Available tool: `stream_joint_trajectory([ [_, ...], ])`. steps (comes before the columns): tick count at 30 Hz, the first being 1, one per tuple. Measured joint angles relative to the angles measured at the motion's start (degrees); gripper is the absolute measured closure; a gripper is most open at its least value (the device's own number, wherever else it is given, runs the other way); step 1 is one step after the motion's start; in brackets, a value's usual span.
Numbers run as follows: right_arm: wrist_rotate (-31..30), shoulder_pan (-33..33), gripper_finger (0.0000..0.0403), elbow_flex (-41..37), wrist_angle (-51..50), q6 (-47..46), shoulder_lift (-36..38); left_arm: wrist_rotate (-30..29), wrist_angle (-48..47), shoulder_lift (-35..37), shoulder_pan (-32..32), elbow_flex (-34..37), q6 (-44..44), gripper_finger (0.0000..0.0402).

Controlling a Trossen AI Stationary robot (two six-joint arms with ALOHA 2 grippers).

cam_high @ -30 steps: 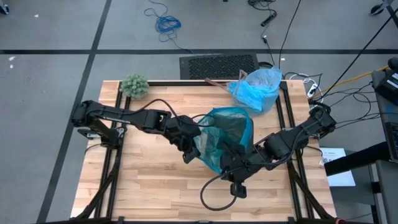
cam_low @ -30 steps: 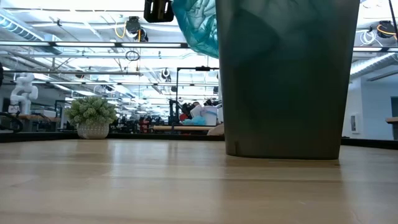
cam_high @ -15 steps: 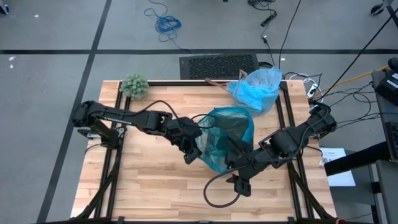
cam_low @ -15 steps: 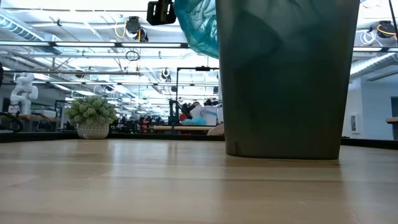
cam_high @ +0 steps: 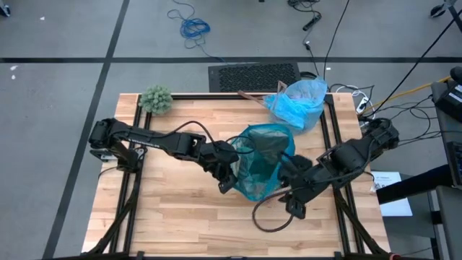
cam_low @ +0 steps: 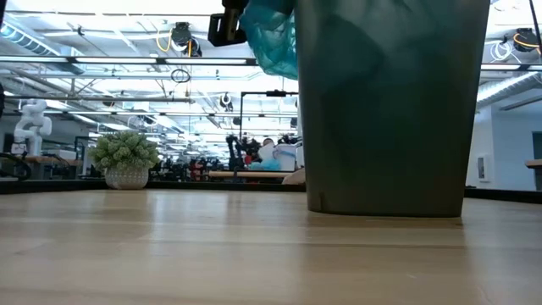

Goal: Place trash/remove bag and relplace
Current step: Insert the bottom blue trash bag into the trash bin

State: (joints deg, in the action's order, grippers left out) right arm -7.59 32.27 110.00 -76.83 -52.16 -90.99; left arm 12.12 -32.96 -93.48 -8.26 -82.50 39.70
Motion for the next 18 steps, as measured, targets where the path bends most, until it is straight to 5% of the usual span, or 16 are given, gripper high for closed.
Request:
stream_joint_trajectory([
  [8, -0.18, -0.06, 0.0186, 0.0, -13.25, -1.68, 3.11, -0.89, 0.01, 0.03, -0.01, 0.0, 0.33, 0.0402],
  [18, -2.23, -6.01, 0.0186, -0.01, -13.1, 19.27, 3.35, -1.74, -0.05, 0.03, -0.01, 0.0, 0.35, 0.0402],
])
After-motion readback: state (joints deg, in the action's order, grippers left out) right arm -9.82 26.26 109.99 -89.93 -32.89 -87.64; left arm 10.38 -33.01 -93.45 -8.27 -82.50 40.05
